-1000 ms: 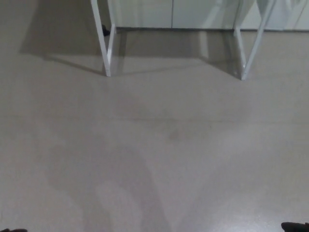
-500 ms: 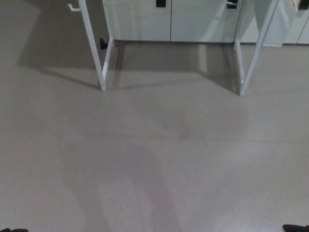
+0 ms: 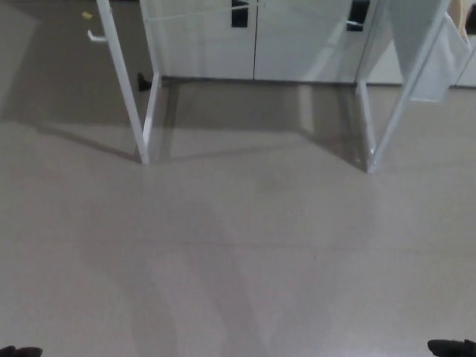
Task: The robot walk towards a table in front and click the button on the base of the boilling pot using its left middle finger
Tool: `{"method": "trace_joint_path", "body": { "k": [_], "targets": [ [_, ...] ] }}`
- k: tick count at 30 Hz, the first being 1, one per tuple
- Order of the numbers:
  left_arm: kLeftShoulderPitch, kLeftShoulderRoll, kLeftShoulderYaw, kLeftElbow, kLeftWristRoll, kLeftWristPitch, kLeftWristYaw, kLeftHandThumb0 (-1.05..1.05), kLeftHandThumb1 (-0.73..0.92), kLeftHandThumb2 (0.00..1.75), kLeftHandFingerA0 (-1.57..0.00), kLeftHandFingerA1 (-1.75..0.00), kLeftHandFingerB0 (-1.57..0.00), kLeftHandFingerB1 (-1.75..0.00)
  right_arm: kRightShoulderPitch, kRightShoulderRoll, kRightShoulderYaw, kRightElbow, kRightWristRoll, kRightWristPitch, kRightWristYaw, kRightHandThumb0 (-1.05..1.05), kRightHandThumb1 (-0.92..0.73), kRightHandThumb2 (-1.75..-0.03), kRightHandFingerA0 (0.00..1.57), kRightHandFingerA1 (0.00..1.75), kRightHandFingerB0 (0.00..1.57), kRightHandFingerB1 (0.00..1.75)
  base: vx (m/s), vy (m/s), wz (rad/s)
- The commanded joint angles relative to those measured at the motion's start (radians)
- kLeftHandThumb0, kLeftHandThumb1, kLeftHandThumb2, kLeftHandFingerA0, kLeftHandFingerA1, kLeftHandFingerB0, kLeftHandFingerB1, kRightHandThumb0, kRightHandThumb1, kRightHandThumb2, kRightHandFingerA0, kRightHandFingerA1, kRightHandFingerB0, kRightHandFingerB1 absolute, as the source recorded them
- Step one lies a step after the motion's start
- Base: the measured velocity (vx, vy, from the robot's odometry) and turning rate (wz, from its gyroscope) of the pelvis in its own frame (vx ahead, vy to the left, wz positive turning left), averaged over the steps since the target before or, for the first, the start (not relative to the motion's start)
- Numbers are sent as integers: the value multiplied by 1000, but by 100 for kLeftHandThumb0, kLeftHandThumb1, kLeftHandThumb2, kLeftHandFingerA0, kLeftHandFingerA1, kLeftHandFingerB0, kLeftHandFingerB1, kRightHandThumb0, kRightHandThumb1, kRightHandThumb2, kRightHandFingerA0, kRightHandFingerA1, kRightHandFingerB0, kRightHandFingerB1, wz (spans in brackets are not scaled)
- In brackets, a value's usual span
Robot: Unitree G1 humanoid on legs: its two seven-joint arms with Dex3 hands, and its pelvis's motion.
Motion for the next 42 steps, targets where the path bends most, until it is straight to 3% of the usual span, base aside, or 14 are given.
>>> {"method": "trace_joint_path", "body": {
  "k": [1, 22, 31, 42],
  "targets": [
    [0, 10, 5, -5, -1, 6, -9, -43, 55, 57, -41, -36, -32, -31, -5, -15, -1, 2, -5, -5, -14, -28, -53, -55, 54, 46, 45, 42, 352, 92, 6],
    [-7, -1, 9, 41, 1, -17, -8, -41, 55, 57, -41, -37, -33, -31, 5, -8, -21, 35, 19, -10, 8, -27, -55, -55, 53, 47, 45, 43, 375, -115, 10],
    [32, 8, 11, 53, -8, -34, -31, -41, 57, 57, -39, -36, -31, -31, 30, 1, -18, 58, 16, -40, 23, -27, -55, -55, 51, 48, 43, 43, 338, 271, -25],
    [28, 7, -2, 77, 13, -53, 2, -44, 56, 58, -43, -38, -33, -31, 21, -2, -12, 73, 9, -45, 18, -24, -56, -56, 53, 48, 43, 44, 159, -50, 3]
  ]
}}
